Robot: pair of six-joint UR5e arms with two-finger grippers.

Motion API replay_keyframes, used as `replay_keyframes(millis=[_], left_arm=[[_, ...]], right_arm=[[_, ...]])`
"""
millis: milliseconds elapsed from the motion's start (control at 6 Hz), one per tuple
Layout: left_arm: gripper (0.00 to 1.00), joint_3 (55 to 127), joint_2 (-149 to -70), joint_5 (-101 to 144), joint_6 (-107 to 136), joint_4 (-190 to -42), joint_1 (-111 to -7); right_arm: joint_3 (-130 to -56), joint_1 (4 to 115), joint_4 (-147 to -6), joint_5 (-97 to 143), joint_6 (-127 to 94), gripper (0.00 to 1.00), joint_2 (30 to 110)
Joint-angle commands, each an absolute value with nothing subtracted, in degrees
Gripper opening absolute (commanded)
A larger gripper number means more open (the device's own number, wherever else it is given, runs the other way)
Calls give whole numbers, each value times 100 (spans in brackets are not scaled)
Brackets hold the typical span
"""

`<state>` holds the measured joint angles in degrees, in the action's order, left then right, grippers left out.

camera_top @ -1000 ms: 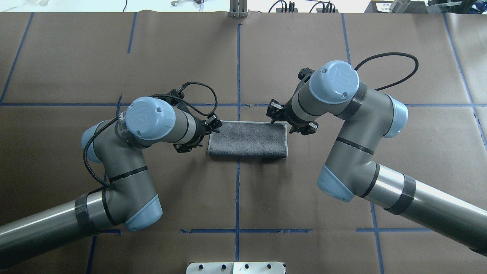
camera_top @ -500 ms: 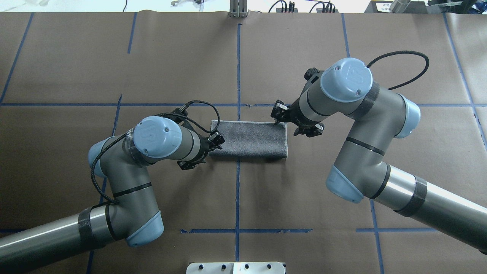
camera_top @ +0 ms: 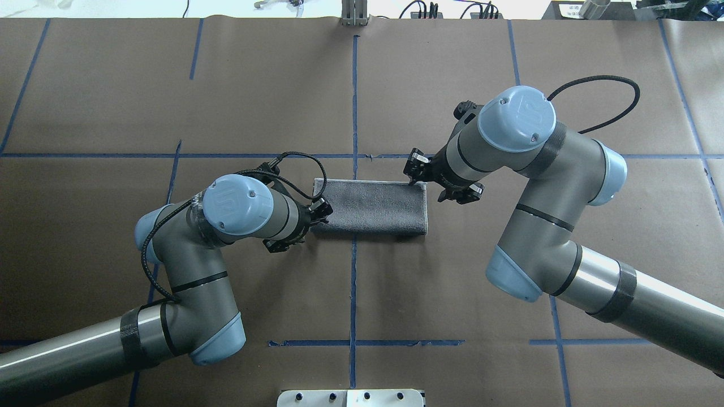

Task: Fold towel twice with both arms
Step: 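Grasp the folded towel's ends with the left and right grippers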

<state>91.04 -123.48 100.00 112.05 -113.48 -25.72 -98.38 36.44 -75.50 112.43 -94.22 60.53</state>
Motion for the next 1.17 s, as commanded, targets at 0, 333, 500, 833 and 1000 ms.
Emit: replay_keyframes(millis=[0,333,500,833,1000], left_arm=[[60,9044,-12349,9993,11197,-11355,-2584],[8,9035,-12384,9993,11197,-11364,-2584],[2,9044,-12384,10002,11197,-11364,-2627],[0,9210,-12358,10037,11180,-11303,-2881],[0,9237,-12270,10037,10719,-11303,-2926]], right_arm=[[-9887,3656,-7567,11250,-9422,69,6056],[-10124,3683,-7611,11250,-9422,69,6257],[-10125,3691,-7611,11250,-9422,69,6258],[-10169,3718,-7611,11250,-9422,69,6293],[-10291,3735,-7611,11259,-9413,69,6432]])
